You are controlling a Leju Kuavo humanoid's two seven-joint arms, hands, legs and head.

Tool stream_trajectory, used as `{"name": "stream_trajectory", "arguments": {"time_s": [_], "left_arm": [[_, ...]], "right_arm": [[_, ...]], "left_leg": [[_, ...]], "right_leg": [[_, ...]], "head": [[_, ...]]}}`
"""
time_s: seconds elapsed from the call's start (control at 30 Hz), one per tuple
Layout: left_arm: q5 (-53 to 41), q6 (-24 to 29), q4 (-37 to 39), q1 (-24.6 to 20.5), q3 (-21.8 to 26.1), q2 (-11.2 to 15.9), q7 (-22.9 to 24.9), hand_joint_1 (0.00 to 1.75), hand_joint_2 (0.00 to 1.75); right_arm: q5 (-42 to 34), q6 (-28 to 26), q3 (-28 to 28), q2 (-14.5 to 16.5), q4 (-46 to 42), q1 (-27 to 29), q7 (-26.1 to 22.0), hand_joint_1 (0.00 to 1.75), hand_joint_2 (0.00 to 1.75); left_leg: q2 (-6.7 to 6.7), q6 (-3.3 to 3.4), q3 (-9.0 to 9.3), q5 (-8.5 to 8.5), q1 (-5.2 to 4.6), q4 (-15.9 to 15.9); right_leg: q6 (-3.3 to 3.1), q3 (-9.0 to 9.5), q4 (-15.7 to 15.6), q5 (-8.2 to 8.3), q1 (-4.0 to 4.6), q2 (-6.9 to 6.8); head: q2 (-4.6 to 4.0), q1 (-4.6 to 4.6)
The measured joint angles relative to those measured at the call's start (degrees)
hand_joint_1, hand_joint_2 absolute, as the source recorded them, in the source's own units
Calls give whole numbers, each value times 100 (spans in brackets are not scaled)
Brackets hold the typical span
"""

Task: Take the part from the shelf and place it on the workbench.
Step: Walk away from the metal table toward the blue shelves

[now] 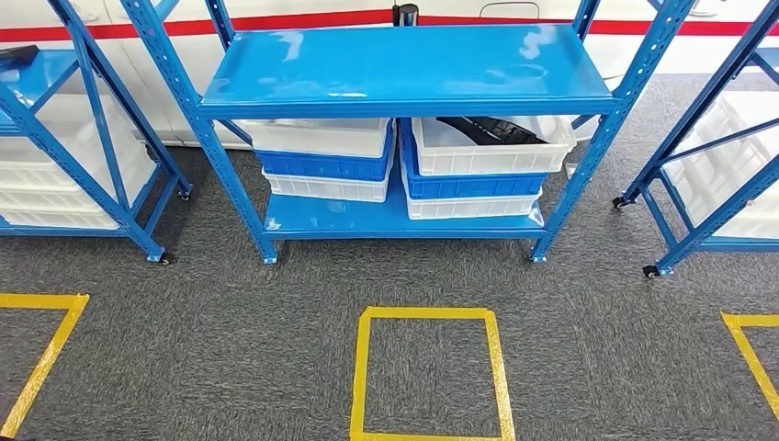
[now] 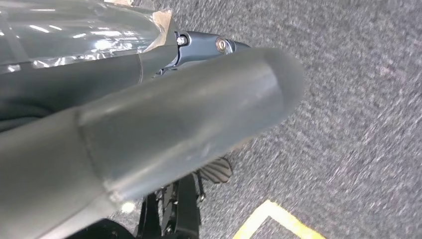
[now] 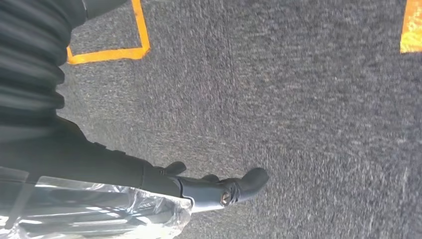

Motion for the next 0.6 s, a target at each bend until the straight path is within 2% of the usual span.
{"name": "stream_trajectory", "arguments": {"time_s": [0.07, 0.13, 0.2, 0.23, 0.27, 0.3, 0.37, 0.4, 0.43, 0.47, 0.53, 0.6], "left_arm": [[-15, 1, 0, 6, -14, 11, -1, 0, 0], [-37, -1, 0, 12, -24, 10, -1, 0, 0], [-54, -3, 0, 10, -40, 6, 1, 0, 0], [-62, -4, 0, 10, -49, 5, 1, 0, 0], [-69, -5, 0, 11, -57, 4, 3, 0, 0], [-74, -5, 1, 12, -62, 2, 5, 0, 0], [-75, -5, 2, 12, -65, -3, 9, 0, 0], [-76, -5, 2, 10, -66, -2, 11, 0, 0], [-79, -5, 2, 7, -68, 1, 13, 0, 0], [-81, -4, 2, 3, -69, 5, 14, 0, 0], [-87, -4, 2, -4, -70, 14, 15, 0, 0], [-91, -3, 2, -8, -72, 19, 15, 0, 0]], "right_arm": [[-3, 1, -1, -1, -2, -1, 0, 0, 175], [-12, 1, -2, -2, -4, -1, -1, 0, 175], [-36, 1, -7, -13, -4, 7, -2, 0, 175], [-50, 1, -10, -20, -4, 15, -2, 0, 175], [-63, 1, -14, -27, -4, 24, -1, 0, 175], [-70, 1, -18, -29, -4, 33, -1, 0, 175], [-74, 1, -27, -34, -4, 44, 0, 0, 175], [-74, 1, -32, -33, -3, 43, -1, 0, 175], [-74, 1, -35, -33, -2, 37, -2, 0, 175], [-74, 1, -39, -32, -1, 31, -2, 0, 175], [-75, 1, -42, -27, 0, 21, -2, 0, 175], [-75, 1, -46, -17, -1, 23, -2, 0, 175]], "left_leg": [[-18, 34, 106, 29, 12, -118], [-23, 84, 251, 78, 36, -247], [-20, 102, 323, 47, 24, -267], [-27, 101, 357, 12, 17, -266], [-35, 101, 400, -31, 12, -265], [-44, 96, 453, -76, 11, -263], [-57, 64, 569, -186, 11, -258], [-59, 37, 616, -259, -1, -244], [-58, 9, 647, -327, -13, -231], [-57, -17, 659, -382, -24, -219], [-53, -53, 686, -448, -17, -206], [-47, -113, 641, -563, 10, -53]], "right_leg": [[52, 29, 11, -23, 14, -14], [49, -114, 356, -166, 37, -20], [14, -557, 1113, -448, 33, -16], [19, -795, 1447, -533, 33, -16], [49, -959, 1613, -521, 34, -15], [101, -1002, 1540, -395, 33, -16], [211, -773, 794, 83, 19, -23], [223, -618, 422, 281, 12, -28], [191, -501, 169, 401, 9, -31], [130, -445, 77, 436, 15, -32], [7, -416, 85, 397, 23, -20], [-68, -386, 77, 366, 1, -11]], "head": [[0, -7], [0, 7], [0, 23], [0, 28], [0, 29], [0, 30], [0, 37], [0, 43], [0, 43], [0, 40], [0, 30], [0, 14]]}}
